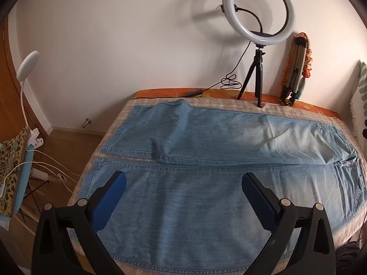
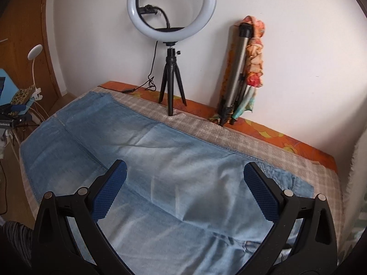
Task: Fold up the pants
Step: 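Move both tools toward the jeans leg hems and lower onto them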
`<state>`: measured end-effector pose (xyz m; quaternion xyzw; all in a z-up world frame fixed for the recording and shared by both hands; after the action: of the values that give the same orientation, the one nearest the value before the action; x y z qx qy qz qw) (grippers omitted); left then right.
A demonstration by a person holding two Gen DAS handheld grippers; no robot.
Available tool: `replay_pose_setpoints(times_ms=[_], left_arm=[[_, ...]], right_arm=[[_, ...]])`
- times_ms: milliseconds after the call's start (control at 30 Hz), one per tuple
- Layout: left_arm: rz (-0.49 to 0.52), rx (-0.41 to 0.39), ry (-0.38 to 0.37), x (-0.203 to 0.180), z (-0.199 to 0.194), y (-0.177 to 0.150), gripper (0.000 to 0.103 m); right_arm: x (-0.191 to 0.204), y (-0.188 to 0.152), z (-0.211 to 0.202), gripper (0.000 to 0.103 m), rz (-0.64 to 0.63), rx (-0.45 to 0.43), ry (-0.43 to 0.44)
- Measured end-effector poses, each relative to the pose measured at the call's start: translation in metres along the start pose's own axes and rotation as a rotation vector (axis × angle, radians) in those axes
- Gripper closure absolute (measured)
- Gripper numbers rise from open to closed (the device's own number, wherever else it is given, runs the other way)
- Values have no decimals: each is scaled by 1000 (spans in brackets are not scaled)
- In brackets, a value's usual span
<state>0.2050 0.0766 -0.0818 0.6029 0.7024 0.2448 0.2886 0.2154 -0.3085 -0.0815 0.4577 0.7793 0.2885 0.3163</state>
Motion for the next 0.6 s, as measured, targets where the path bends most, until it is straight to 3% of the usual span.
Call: replay_pose_setpoints(times_ms=[133, 400, 600], left_arm=[[3, 35, 23, 8, 41, 25, 1], [-32, 110, 34, 21, 120, 65, 1], [-99, 202, 64, 38, 181, 98, 1]], right_arm=[[-1, 23, 64, 0, -69, 73, 86], [-11, 47, 193, 0, -59, 196, 218], [-7, 50, 253, 6, -81, 250, 277]])
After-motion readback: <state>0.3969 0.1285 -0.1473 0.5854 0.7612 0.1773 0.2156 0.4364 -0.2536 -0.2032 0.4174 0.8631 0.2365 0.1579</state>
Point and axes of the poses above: each gripper's, at about its wrist camera, not at the fingertips, and z roughly the way its jaws point, x to its left, y to its top, the point moved 1 cm from there along z, roughly the way its jaws point, and after that the axes turned 12 degrees about -z, right-handed, at the moved point
